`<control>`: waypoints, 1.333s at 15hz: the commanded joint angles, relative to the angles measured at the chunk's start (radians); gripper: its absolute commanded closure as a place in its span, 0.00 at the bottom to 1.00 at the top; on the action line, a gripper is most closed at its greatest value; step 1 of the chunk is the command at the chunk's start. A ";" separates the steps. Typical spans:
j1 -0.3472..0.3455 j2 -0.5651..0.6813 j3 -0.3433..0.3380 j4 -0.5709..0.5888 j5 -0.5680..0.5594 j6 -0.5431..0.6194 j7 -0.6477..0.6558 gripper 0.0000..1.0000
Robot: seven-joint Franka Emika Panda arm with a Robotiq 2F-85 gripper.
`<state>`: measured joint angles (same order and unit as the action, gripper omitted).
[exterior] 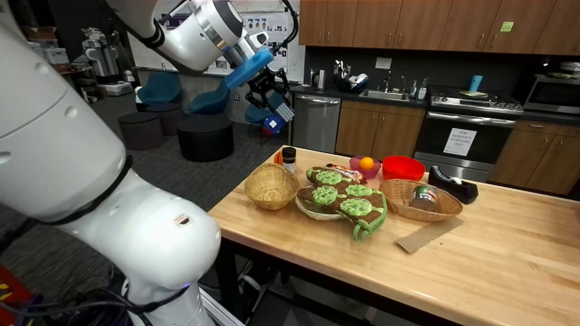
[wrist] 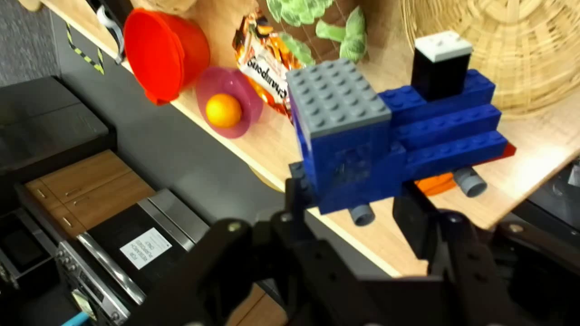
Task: Put the blue object directly on the counter
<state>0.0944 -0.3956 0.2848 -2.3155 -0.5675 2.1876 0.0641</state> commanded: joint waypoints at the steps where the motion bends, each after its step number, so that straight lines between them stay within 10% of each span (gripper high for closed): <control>1: 0.005 0.251 0.026 0.223 -0.056 -0.001 -0.027 0.73; 13: 0.139 0.814 -0.092 0.822 -0.118 -0.243 -0.229 0.73; 14: 0.142 0.829 -0.103 0.843 -0.113 -0.251 -0.237 0.23; 20: 0.157 0.854 -0.137 0.904 -0.110 -0.273 -0.239 0.00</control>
<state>0.2271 0.4450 0.1727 -1.4588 -0.6834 1.9476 -0.1533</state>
